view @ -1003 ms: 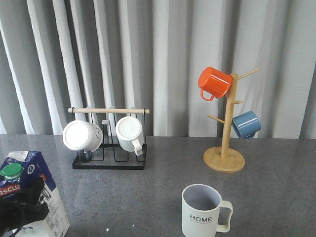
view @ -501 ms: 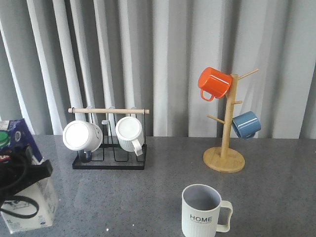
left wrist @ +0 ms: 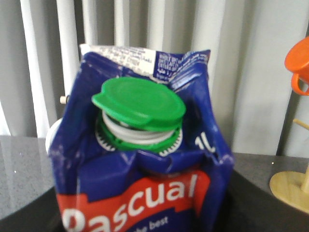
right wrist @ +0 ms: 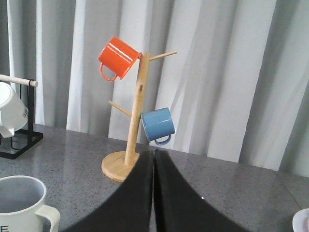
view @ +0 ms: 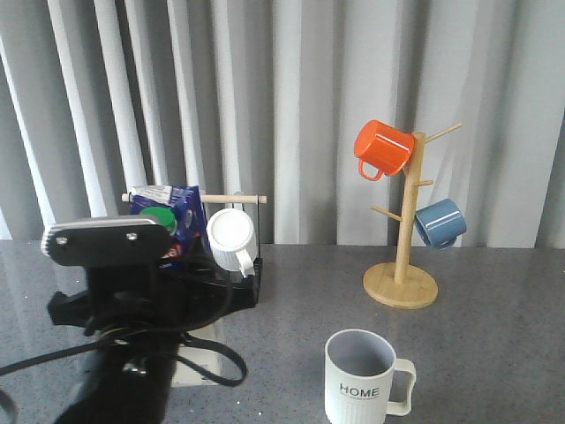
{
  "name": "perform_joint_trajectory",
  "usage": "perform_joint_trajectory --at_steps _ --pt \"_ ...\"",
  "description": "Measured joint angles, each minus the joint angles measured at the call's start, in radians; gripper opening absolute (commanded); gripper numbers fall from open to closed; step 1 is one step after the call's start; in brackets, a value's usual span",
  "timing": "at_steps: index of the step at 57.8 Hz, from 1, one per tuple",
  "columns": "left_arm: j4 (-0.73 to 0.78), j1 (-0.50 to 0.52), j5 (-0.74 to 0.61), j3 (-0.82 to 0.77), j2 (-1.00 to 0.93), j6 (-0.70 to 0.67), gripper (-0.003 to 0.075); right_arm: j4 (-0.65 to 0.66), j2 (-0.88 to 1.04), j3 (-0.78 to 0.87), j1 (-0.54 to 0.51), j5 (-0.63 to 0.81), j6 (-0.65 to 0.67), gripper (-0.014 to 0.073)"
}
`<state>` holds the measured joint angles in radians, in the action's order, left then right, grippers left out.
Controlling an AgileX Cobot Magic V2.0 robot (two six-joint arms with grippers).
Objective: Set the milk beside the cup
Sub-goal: 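Lift the milk carton and carry it toward the white HOME mug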
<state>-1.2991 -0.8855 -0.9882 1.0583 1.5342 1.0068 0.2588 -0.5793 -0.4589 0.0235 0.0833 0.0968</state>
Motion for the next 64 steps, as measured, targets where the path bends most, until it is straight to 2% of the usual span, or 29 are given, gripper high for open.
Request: perform_joint_trajectory --at_steps 10,25,64 --pt "-0.128 -0.051 -0.069 0.127 0.135 0.000 0.0193 0.000 0.000 0.000 0.000 0.000 0.000 -0.0009" --pt "-0.154 -0.097 -0.075 0.238 0.280 0.000 0.0193 0.000 0.000 0.000 0.000 0.000 0.000 -0.0009" --pt "-0.093 -0.098 -0.056 0.257 0.415 -0.051 0.0193 0.000 0.000 0.000 0.000 0.000 0.000 -0.0009"
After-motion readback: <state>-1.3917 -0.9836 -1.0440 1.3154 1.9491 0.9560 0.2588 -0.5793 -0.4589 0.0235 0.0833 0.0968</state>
